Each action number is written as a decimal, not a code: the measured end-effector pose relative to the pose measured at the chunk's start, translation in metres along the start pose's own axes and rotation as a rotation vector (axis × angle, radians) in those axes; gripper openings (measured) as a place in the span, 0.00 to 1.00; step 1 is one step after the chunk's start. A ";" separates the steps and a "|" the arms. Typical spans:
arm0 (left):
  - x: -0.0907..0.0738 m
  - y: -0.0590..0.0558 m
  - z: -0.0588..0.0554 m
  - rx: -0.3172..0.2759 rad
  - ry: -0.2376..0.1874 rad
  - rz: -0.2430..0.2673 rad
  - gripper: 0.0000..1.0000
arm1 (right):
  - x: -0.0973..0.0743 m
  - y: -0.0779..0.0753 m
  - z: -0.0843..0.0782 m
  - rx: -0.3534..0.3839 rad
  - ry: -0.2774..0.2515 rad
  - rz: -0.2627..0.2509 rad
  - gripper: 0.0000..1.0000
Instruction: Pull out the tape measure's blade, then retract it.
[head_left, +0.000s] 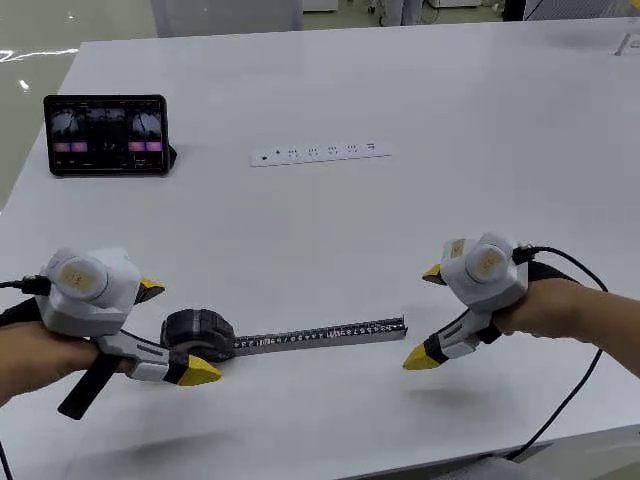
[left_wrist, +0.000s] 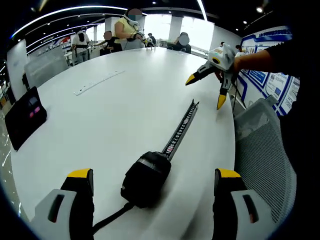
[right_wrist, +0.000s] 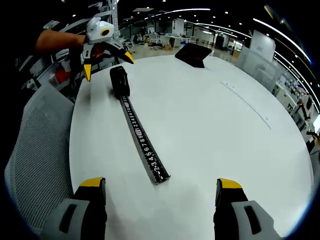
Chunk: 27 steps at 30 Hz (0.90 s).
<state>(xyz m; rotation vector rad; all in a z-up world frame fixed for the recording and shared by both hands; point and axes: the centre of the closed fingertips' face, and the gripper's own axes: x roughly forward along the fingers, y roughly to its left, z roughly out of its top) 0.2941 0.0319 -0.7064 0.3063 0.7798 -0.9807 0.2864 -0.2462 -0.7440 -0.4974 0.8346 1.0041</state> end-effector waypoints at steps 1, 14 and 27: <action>-0.001 0.003 -0.001 -0.018 -0.006 0.015 0.99 | -0.001 -0.001 0.002 0.017 -0.024 -0.009 0.93; -0.018 0.025 -0.002 -0.193 -0.134 0.136 0.99 | -0.017 -0.011 -0.002 0.188 -0.140 -0.074 0.99; -0.037 0.026 -0.008 -0.185 -0.204 0.223 0.99 | -0.042 -0.010 0.005 0.209 -0.257 -0.163 0.99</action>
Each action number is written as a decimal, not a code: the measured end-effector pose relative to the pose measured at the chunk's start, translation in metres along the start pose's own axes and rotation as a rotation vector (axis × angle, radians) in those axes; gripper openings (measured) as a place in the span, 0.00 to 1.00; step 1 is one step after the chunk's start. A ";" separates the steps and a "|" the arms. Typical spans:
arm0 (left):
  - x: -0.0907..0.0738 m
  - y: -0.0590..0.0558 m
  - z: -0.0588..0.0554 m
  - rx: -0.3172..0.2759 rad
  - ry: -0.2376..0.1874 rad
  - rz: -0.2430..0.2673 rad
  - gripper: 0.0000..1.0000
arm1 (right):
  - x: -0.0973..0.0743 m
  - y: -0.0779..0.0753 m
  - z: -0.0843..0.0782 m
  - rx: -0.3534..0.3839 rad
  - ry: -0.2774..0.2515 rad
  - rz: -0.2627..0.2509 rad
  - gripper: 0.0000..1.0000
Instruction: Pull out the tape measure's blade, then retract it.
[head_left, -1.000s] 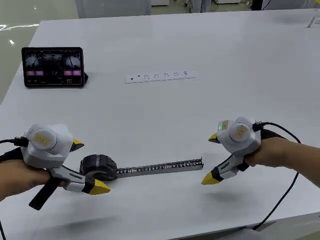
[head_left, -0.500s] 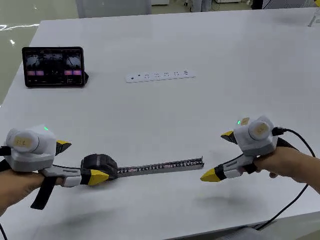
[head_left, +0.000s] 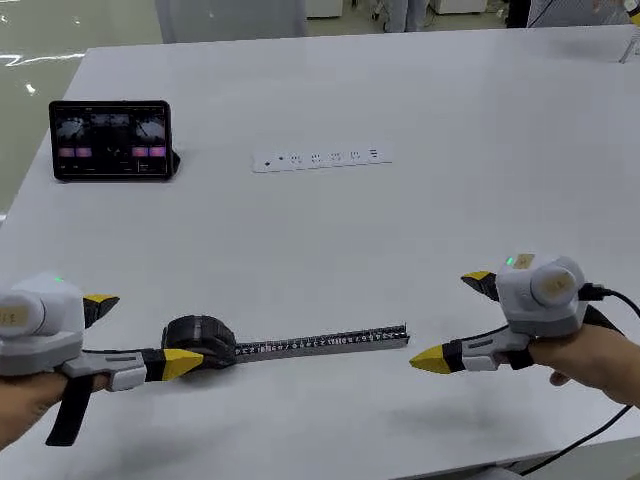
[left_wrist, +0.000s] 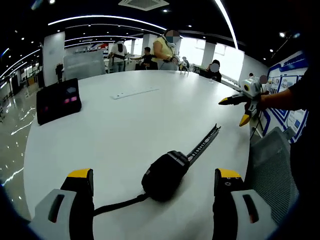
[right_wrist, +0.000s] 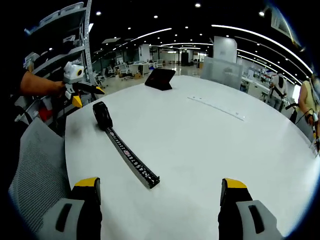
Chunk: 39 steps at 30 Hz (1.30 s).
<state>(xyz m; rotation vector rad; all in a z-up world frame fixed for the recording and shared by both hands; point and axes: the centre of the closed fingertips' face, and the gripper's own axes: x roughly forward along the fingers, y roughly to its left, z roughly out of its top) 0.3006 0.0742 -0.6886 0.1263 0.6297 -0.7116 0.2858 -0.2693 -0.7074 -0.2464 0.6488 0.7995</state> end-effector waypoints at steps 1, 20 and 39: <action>-0.002 0.000 -0.001 0.003 -0.001 0.005 0.99 | -0.002 0.000 0.001 0.003 -0.009 -0.005 0.99; -0.036 -0.003 -0.023 -0.034 -0.050 0.038 0.99 | -0.054 0.003 -0.040 0.039 -0.007 -0.076 0.99; -0.058 -0.006 -0.055 -0.056 -0.019 0.040 0.99 | -0.094 0.002 -0.077 0.123 -0.002 -0.155 0.99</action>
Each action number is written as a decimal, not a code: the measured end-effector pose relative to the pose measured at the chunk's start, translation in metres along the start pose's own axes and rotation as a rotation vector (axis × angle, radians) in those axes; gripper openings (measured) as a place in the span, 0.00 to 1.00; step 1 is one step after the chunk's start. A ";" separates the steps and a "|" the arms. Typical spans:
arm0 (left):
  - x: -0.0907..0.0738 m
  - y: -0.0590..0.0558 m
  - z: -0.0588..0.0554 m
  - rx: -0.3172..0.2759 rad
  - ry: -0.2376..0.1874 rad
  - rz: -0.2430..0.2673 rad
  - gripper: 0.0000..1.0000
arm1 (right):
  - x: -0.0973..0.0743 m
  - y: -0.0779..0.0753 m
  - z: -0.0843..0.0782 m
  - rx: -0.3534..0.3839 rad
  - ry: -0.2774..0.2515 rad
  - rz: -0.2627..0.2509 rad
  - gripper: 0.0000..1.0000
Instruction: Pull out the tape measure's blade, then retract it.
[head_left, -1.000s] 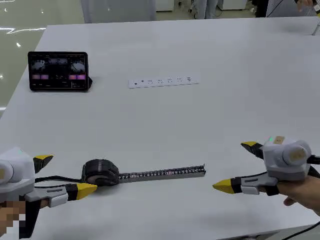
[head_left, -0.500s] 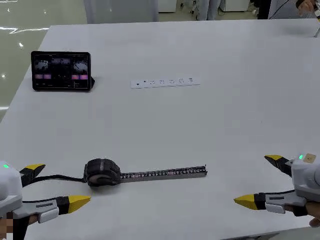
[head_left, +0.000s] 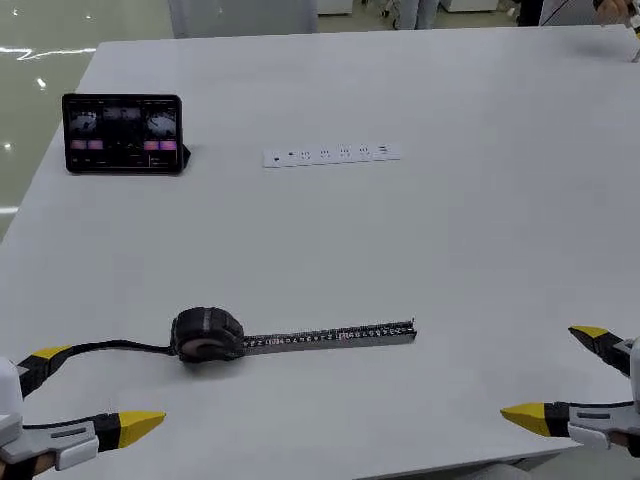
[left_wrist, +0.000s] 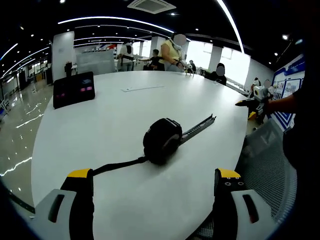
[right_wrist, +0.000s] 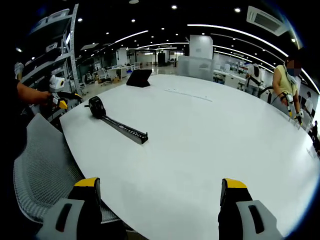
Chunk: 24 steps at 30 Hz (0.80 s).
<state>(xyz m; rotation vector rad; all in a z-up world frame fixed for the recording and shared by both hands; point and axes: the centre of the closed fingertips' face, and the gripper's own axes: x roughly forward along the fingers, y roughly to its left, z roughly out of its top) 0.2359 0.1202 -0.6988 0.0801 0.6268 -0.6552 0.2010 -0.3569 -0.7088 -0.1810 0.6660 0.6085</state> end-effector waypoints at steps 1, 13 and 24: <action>-0.001 0.000 0.001 -0.001 -0.003 -0.001 0.99 | -0.001 0.000 -0.001 0.003 0.001 0.000 0.99; -0.007 0.009 0.006 -0.025 -0.026 0.017 0.99 | -0.006 0.002 -0.004 -0.005 0.012 0.001 0.99; 0.000 0.007 0.029 -0.025 -0.016 0.018 0.99 | -0.003 -0.002 0.008 -0.059 0.036 0.010 0.99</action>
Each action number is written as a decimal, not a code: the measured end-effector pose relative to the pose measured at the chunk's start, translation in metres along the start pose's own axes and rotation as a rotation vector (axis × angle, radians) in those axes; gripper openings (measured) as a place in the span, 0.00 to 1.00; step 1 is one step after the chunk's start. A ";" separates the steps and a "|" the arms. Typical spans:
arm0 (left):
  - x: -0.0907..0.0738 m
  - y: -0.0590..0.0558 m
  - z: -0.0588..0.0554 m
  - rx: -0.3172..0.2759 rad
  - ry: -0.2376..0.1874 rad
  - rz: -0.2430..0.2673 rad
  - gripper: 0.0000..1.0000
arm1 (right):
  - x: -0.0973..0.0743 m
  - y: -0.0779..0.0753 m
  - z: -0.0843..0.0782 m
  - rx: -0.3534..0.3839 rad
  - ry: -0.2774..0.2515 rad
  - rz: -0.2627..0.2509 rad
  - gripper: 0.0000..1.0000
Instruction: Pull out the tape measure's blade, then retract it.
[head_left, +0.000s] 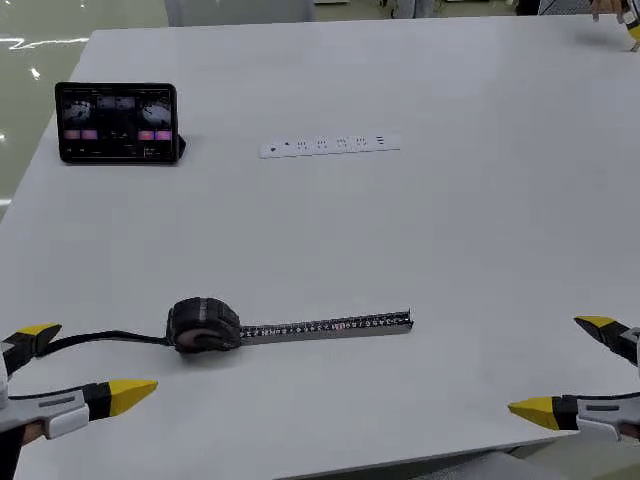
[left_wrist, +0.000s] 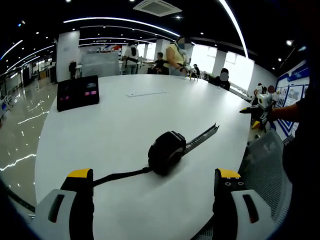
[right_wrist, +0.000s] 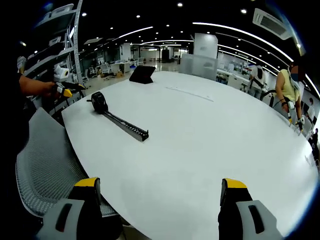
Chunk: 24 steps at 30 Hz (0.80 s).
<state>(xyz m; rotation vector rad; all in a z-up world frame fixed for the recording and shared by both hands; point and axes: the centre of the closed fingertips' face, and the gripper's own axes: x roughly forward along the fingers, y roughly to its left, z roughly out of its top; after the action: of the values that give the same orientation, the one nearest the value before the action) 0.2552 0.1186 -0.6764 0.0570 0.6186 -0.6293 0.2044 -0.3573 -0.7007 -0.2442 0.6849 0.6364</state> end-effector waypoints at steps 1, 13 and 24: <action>0.002 -0.005 0.004 0.008 -0.009 -0.031 0.99 | 0.001 -0.001 0.003 -0.010 0.000 0.001 0.99; 0.026 -0.024 0.017 0.069 0.056 -0.066 0.99 | 0.017 0.007 0.022 -0.118 0.048 0.086 0.99; 0.049 -0.047 0.028 0.144 0.092 -0.127 0.99 | 0.040 0.018 0.045 -0.236 0.106 0.157 0.99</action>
<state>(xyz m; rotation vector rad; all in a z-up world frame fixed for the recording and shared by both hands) 0.2746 0.0481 -0.6751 0.1828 0.6688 -0.7976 0.2400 -0.3060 -0.6936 -0.4480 0.7358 0.8604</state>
